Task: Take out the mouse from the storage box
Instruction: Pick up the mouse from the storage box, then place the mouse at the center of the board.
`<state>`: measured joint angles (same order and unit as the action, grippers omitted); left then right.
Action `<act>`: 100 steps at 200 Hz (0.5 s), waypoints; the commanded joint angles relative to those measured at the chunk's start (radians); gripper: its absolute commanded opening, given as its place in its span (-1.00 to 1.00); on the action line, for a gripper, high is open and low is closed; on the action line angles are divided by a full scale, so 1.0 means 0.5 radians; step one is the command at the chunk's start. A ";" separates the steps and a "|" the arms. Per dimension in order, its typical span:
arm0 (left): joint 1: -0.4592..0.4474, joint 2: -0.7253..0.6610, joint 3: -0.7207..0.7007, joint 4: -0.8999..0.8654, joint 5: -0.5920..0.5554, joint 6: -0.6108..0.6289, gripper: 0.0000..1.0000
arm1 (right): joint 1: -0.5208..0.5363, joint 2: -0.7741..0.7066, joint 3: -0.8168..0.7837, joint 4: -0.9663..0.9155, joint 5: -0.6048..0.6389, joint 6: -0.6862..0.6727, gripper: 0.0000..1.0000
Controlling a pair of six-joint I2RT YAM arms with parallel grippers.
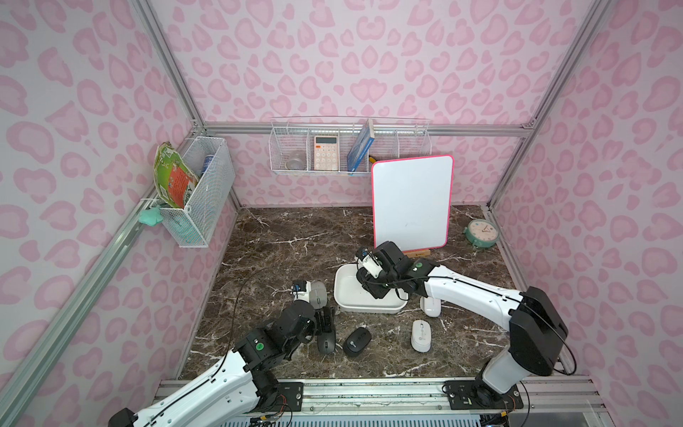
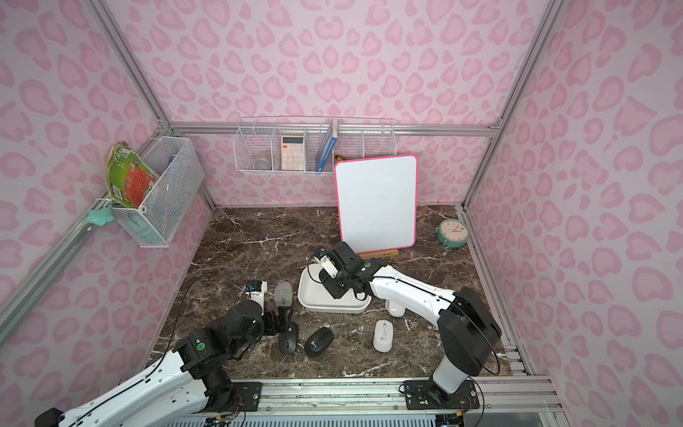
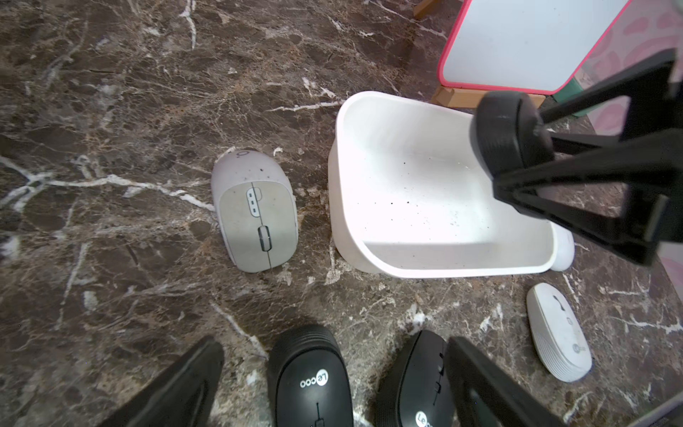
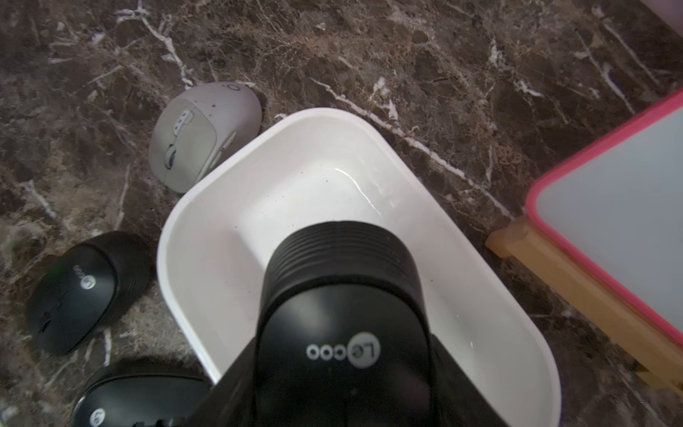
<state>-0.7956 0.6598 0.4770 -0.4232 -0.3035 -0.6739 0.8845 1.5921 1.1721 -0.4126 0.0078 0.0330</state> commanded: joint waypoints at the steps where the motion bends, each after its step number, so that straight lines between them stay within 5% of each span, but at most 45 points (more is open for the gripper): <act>1: 0.003 -0.026 -0.006 -0.054 -0.104 -0.004 0.97 | 0.088 -0.132 -0.078 -0.039 0.082 0.064 0.06; 100: 0.005 -0.082 -0.015 -0.019 -0.241 0.024 0.97 | 0.538 -0.600 -0.422 -0.177 0.277 0.525 0.04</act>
<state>-0.7937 0.6075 0.4637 -0.4389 -0.3889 -0.6773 1.1225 1.3128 0.9852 -0.4862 0.1028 0.2077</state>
